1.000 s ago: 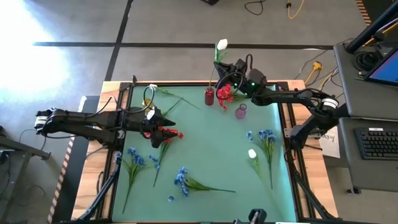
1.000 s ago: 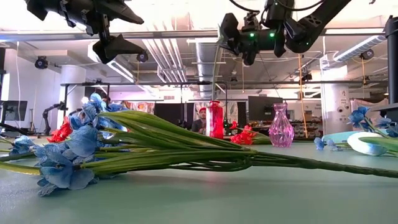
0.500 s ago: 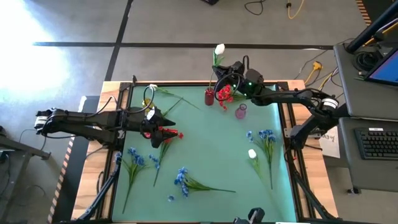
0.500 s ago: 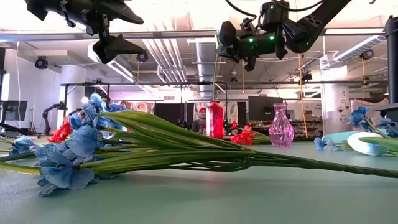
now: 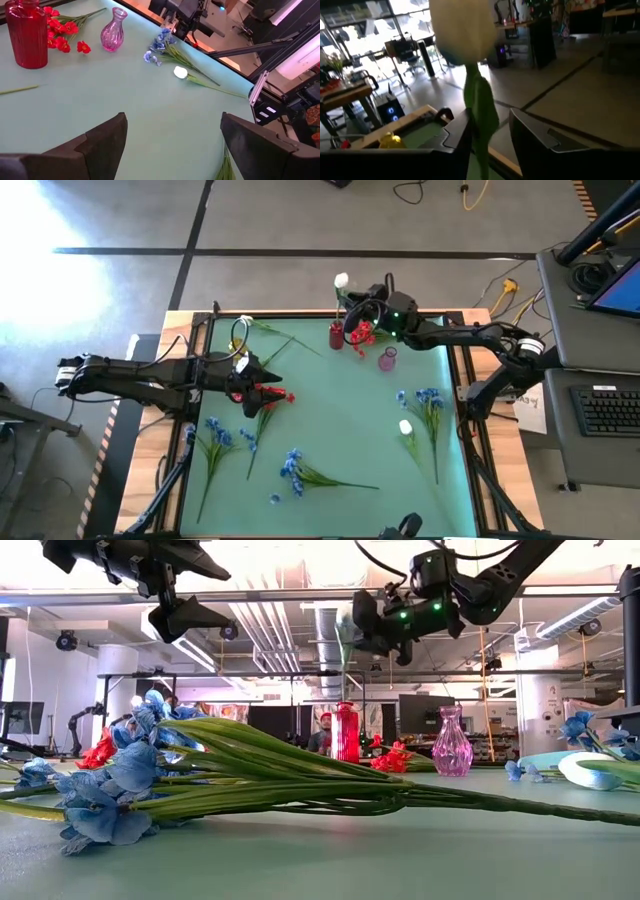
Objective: Sort flowers into vase by color
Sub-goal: Put the center white flower into the red vase, then put the bottom red flower into the yellow vase
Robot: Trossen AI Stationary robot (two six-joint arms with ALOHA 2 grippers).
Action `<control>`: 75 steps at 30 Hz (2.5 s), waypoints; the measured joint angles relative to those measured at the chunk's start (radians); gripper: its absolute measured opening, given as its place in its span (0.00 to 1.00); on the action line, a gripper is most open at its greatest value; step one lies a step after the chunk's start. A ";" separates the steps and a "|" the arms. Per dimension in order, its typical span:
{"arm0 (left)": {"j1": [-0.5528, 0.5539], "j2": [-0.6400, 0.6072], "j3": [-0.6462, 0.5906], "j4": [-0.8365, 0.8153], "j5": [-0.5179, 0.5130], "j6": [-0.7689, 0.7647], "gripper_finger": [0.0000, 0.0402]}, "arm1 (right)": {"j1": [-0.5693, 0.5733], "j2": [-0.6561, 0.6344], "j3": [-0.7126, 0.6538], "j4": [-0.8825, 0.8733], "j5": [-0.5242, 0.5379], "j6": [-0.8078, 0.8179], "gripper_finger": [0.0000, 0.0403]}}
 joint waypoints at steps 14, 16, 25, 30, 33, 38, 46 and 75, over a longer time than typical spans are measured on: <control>0.001 0.000 0.000 -0.123 0.002 -0.054 0.77 | 0.000 -0.080 0.000 -0.250 0.000 0.023 0.49; 0.001 0.000 0.000 -0.191 0.014 -0.107 0.77 | 0.000 -0.101 0.001 -0.316 0.000 0.028 0.50; -0.004 0.000 0.000 -0.413 0.100 -0.331 0.77 | 0.007 -0.193 0.008 -0.525 -0.002 0.070 0.51; -0.049 0.036 0.000 -0.407 0.117 -0.413 0.77 | 0.023 -0.252 0.009 -0.594 -0.003 0.079 0.50; -0.091 0.092 0.000 -0.401 0.116 -0.482 0.77 | 0.044 -0.279 0.009 -0.625 -0.003 0.079 0.50; -0.156 0.181 0.006 -0.402 0.076 -0.599 0.75 | 0.078 -0.308 0.009 -0.651 -0.005 0.062 0.50; -0.202 0.322 0.054 -0.446 -0.003 -0.679 0.74 | 0.104 -0.313 0.009 -0.668 -0.008 0.052 0.50; -0.216 0.625 0.081 -0.421 -0.092 -0.670 0.21 | 0.121 -0.318 0.009 -0.730 -0.010 0.054 0.50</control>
